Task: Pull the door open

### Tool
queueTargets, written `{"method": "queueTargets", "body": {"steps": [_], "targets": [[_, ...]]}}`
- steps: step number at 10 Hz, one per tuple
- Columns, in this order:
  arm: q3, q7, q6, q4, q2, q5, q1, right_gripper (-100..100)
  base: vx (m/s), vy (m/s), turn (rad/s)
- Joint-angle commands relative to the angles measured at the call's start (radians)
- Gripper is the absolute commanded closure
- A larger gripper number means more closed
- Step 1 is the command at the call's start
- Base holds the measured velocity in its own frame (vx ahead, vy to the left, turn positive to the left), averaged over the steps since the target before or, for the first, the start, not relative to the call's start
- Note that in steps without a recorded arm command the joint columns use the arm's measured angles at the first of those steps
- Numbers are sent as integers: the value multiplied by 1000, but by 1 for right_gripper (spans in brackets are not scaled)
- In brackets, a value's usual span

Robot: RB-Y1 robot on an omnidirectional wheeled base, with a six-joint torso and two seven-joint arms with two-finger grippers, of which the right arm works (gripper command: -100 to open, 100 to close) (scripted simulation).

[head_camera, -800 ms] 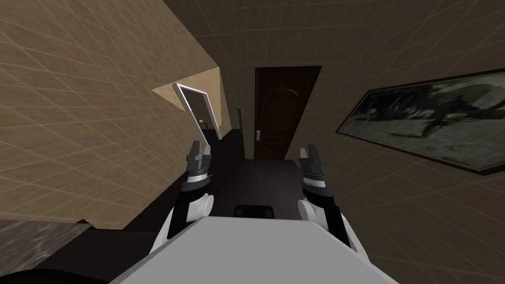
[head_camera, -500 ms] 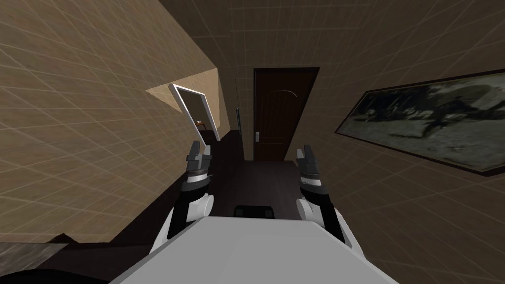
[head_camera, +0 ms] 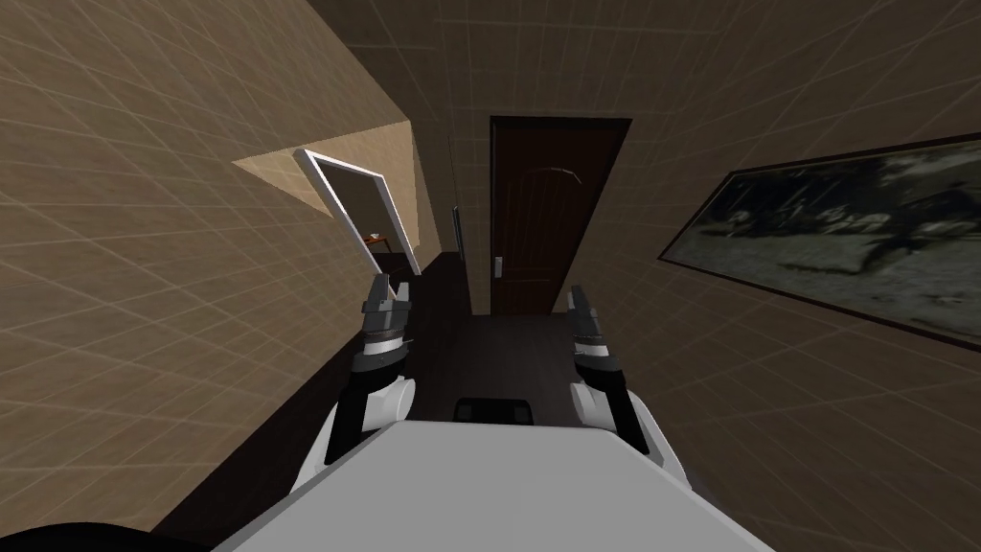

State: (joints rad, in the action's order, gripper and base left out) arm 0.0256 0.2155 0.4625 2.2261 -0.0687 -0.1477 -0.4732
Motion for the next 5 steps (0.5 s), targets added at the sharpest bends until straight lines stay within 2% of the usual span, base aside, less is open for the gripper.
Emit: {"method": "queueTargets", "body": {"steps": [1, 3, 5], "targets": [[-3, 13, 1, -33, -9, -27, 17, -100, 167, 59, -84], [-1, 29, 3, -70, -14, -59, 35, -100, 190, 77, -86], [0, 45, 5, -107, -19, -90, 52, -100, 120, 56, -66]]}}
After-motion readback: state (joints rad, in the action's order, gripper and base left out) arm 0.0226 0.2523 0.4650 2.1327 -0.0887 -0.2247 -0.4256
